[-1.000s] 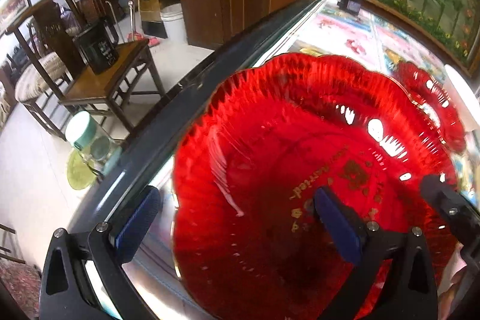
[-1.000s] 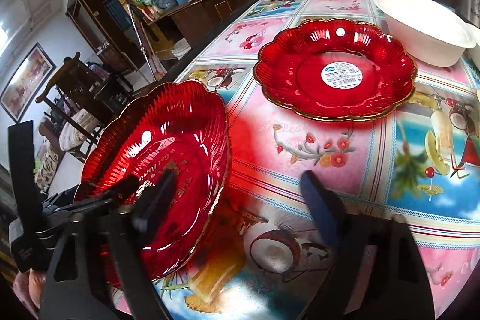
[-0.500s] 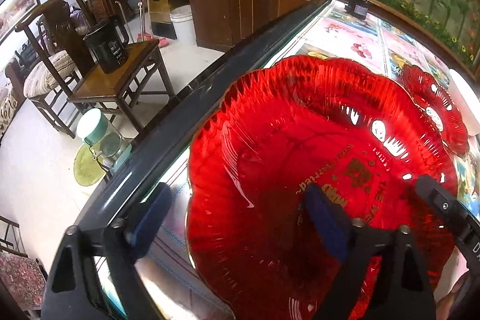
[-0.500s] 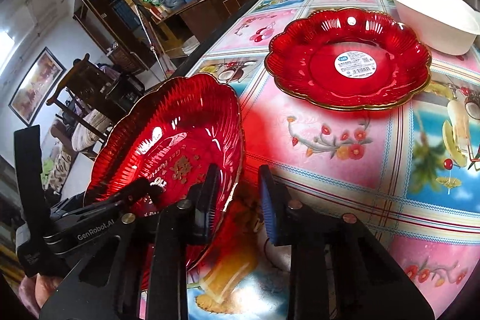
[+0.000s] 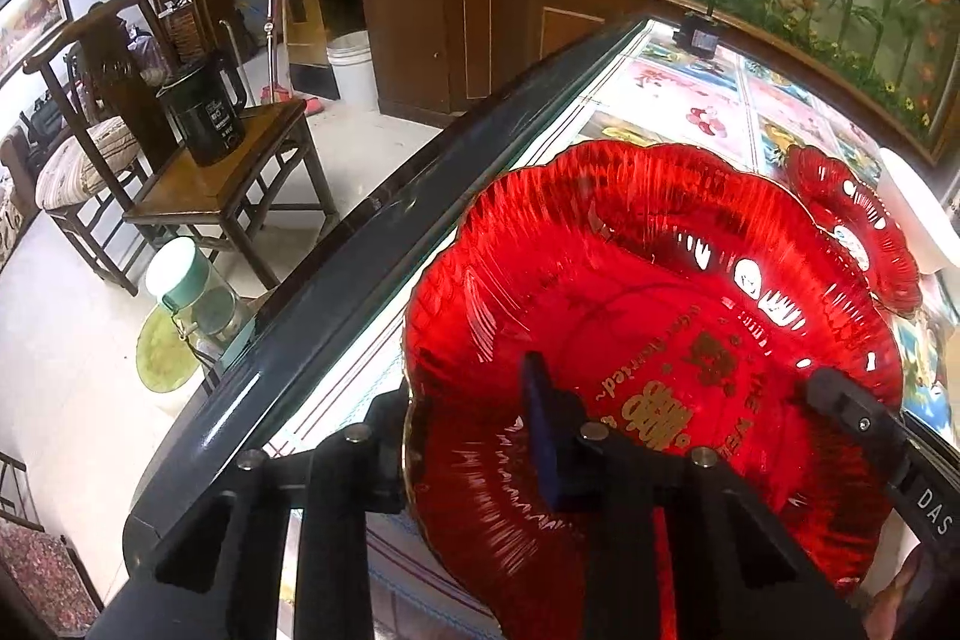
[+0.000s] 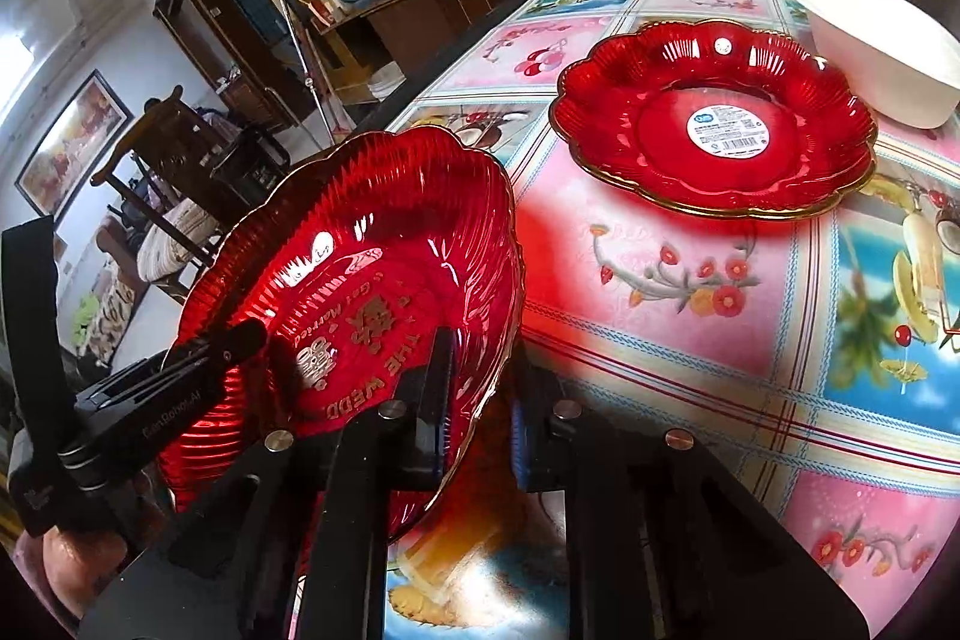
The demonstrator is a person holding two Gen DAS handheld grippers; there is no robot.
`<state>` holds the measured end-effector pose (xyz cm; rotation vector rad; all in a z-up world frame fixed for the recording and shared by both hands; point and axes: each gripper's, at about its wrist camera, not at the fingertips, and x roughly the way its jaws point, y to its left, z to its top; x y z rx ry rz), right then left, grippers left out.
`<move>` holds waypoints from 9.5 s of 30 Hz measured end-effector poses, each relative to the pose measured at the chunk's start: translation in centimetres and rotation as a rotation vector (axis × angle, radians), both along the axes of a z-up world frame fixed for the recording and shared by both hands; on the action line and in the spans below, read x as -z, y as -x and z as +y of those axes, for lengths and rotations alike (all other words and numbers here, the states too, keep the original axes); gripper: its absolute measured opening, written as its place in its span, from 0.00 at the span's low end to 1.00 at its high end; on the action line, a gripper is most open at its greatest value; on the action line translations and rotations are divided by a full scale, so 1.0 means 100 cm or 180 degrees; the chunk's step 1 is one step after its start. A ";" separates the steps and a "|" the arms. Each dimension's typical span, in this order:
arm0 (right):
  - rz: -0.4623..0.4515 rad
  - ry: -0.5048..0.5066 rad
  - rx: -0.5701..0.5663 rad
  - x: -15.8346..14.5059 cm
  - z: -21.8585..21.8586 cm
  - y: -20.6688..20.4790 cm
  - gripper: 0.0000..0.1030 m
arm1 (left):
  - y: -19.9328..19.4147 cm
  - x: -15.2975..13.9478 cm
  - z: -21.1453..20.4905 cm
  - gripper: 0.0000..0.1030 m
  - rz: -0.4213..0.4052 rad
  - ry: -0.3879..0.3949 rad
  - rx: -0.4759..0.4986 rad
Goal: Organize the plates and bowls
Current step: 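Carry the large red plate in the left tool toward the table edge, then move the right tool to the small red sticker plate while the left tool holds the large plate, then grasp the small red sticker plate with the right tool and lift it, then lower the sticker plate onto the large plate while the left tool holds it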
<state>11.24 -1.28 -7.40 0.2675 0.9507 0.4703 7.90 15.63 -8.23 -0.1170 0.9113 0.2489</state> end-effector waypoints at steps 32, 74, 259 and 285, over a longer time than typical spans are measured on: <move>-0.0335 0.0181 0.0129 -0.028 -0.006 0.069 0.12 | 0.049 -0.026 -0.011 0.26 -0.0087 -0.0077 0.0147; -0.0553 -0.0349 0.0706 -0.066 -0.136 0.111 0.45 | 0.107 -0.116 -0.080 0.77 -0.1119 -0.1186 0.0266; 0.1073 0.0071 0.0944 -0.007 -0.153 -0.133 0.12 | -0.198 0.007 -0.163 0.27 0.1341 0.0488 0.0954; 0.0563 -0.0119 0.0863 -0.066 -0.135 -0.063 0.09 | -0.120 -0.064 -0.134 0.19 0.0846 0.0317 0.1178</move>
